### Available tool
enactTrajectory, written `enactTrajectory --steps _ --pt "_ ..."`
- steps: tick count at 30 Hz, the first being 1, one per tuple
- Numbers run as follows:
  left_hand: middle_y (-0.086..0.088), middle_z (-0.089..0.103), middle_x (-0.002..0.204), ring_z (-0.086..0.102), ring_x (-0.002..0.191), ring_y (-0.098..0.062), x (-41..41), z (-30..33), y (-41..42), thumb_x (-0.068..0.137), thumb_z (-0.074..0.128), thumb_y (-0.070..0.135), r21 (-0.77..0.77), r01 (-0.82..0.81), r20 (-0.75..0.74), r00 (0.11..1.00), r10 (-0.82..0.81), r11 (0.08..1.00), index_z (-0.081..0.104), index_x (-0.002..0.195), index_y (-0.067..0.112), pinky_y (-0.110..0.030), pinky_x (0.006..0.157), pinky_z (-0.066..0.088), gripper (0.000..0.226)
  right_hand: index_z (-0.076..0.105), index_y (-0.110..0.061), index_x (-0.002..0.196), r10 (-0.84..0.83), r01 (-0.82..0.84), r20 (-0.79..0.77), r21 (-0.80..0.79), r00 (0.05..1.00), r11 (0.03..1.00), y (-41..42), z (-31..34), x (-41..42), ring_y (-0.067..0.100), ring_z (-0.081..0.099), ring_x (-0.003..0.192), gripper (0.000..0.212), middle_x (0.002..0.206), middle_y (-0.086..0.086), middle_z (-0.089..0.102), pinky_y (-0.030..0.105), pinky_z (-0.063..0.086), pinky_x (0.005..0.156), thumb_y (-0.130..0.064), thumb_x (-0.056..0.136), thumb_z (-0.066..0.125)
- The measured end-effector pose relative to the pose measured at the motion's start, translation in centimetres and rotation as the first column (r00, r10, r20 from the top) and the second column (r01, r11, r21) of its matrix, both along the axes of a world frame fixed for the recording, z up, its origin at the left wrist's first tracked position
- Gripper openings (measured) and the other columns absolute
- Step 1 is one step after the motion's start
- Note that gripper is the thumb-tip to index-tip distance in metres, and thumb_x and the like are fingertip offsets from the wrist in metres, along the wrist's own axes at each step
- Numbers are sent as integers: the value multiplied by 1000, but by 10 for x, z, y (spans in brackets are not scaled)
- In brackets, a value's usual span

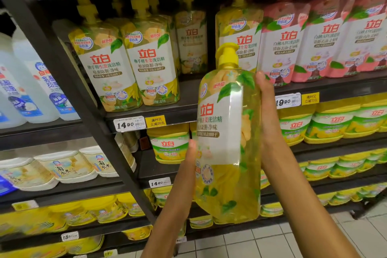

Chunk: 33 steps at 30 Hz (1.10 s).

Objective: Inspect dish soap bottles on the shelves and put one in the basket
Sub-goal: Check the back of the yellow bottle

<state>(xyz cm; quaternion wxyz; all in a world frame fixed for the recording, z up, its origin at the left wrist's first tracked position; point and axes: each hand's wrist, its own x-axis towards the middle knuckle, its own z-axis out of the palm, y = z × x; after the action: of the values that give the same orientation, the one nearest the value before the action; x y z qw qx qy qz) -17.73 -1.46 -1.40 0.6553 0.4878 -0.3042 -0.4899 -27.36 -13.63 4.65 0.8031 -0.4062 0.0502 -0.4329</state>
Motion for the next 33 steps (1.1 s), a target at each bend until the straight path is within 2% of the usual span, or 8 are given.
enactTrajectory --steps 5,8,11,16,23,26,29,33 --pt "2 61 112 58 102 -8 -2 13 1 87 33 56 28 -3 253 967 -4 1000 56 106 34 -25 86 48 37 56 -13 130 -210 206 -225 -41 952 978 2 1 7 26 63 107 64 118 11 64 48 50 96 -52 79 63" --pt "2 54 127 53 115 -14 15 7 14 101 37 38 -31 91 145 986 -86 995 46 138 20 -27 87 46 42 53 -25 132 -264 248 -319 -90 910 965 6 2 9 16 68 107 68 121 2 67 38 56 83 -58 74 66" --pt "3 66 124 62 114 -17 4 8 10 70 67 66 46 98 83 991 -102 994 62 120 41 -39 90 53 57 51 -28 133 -260 219 -357 -151 897 964 4 4 7 6 70 98 68 114 -8 69 27 57 72 -60 75 65" --pt "-5 71 115 68 105 -22 3 3 20 51 82 65 -72 97 -91 990 -104 993 69 114 31 -31 73 58 73 51 -11 137 -118 77 -244 -172 963 982 -8 4 -4 33 59 108 76 117 21 60 46 52 94 -62 82 63" --pt "-10 63 128 60 117 -28 0 -3 21 63 75 67 -89 168 -193 964 -183 982 56 132 25 -40 85 55 83 75 -13 80 256 -256 66 -7 965 967 -9 -6 6 10 70 60 41 68 0 71 22 58 56 -46 59 87" --pt "-5 66 125 62 115 -22 11 6 19 84 54 63 -93 174 -70 981 -181 980 63 124 29 -32 84 55 54 73 -15 94 143 -142 -23 14 990 990 -8 -2 1 16 71 72 52 81 2 74 32 57 74 -49 56 86" --pt "-2 65 127 62 117 -18 24 21 20 85 36 65 -24 151 121 982 -147 988 62 125 28 -25 85 55 60 66 -10 112 -105 91 -177 -84 979 992 -7 7 -6 21 73 87 58 94 6 75 35 59 76 -44 67 80" --pt "10 71 114 67 104 -8 7 21 16 72 55 70 22 92 254 962 -94 996 59 124 31 -28 85 52 66 60 -12 124 -327 271 -424 -187 845 944 -3 13 2 21 73 94 64 104 7 75 41 58 86 -42 72 82"
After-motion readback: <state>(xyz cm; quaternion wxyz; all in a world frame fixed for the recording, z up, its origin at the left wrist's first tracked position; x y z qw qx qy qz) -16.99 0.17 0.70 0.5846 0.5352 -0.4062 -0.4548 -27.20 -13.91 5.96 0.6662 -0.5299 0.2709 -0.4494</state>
